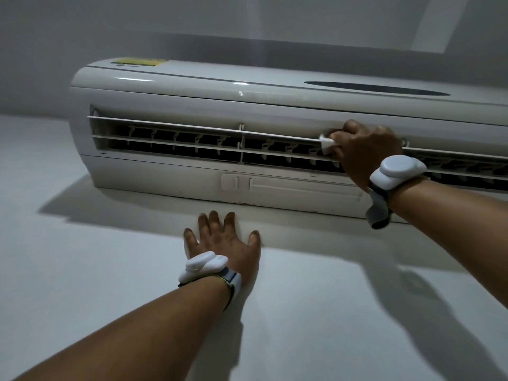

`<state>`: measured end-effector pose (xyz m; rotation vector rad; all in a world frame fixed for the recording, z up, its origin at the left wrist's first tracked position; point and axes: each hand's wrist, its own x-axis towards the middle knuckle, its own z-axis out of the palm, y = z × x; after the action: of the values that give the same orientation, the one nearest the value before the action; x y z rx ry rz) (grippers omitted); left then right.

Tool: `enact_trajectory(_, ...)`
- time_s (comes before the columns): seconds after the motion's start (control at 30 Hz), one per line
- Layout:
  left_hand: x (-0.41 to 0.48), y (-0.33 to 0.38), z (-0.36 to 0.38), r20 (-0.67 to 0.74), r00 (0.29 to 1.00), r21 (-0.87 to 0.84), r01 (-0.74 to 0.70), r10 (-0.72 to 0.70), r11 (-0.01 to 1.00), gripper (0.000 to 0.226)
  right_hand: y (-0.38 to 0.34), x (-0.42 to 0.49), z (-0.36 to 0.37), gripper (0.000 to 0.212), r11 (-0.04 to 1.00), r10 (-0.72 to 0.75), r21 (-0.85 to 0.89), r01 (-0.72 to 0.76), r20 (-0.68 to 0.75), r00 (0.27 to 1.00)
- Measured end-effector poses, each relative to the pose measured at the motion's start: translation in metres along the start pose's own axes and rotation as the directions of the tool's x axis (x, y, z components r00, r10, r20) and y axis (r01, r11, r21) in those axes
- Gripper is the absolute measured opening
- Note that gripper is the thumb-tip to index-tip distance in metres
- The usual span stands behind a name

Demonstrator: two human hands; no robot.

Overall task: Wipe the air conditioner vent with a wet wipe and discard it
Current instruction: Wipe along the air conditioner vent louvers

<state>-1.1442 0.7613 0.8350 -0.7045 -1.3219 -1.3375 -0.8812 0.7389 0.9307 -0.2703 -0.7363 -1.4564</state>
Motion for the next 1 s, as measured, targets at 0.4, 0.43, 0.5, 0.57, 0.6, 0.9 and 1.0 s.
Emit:
enact_trajectory(0.4,0.001,-0.002,-0.002,0.023,1.0,-0.011,-0.011,0.011,1.0,0.073,0.063,-0.038,0.002,0.017,0.991,0.119,-0.067,-0.117,0.029,0.992)
enact_trajectory(0.43,0.001,-0.003,-0.003,0.023,1.0,-0.011,-0.013,0.013,1.0,0.073,0.061,-0.038,0.003,0.017,0.989,0.139,-0.059,-0.137,0.023,0.99)
enact_trajectory(0.5,0.001,-0.002,-0.002,0.019,1.0,-0.013,-0.011,0.011,1.0,0.073,0.054,-0.038,0.003,0.018,0.98,0.199,-0.016,-0.198,0.013,0.98)
enact_trajectory(0.57,0.001,-0.003,-0.002,0.021,1.0,-0.011,-0.011,0.011,1.0,0.073,0.044,-0.037,0.004,0.019,0.964,0.263,0.038,-0.263,0.001,0.965)
enact_trajectory(0.6,0.001,-0.002,-0.002,0.024,1.0,-0.011,-0.009,0.009,1.0,0.073,0.038,-0.035,0.004,0.02,0.959,0.279,0.058,-0.278,-0.007,0.96)
enact_trajectory(0.9,0.0,0.0,-0.001,0.039,0.999,-0.009,-0.005,0.006,1.0,0.073,-0.034,-0.001,0.006,0.022,0.966,0.249,0.077,-0.246,-0.036,0.968)
enact_trajectory(1.0,0.001,0.0,-0.003,0.042,0.999,-0.001,-0.003,0.003,1.0,0.073,-0.051,0.008,0.007,0.023,0.966,0.249,0.086,-0.245,-0.031,0.968)
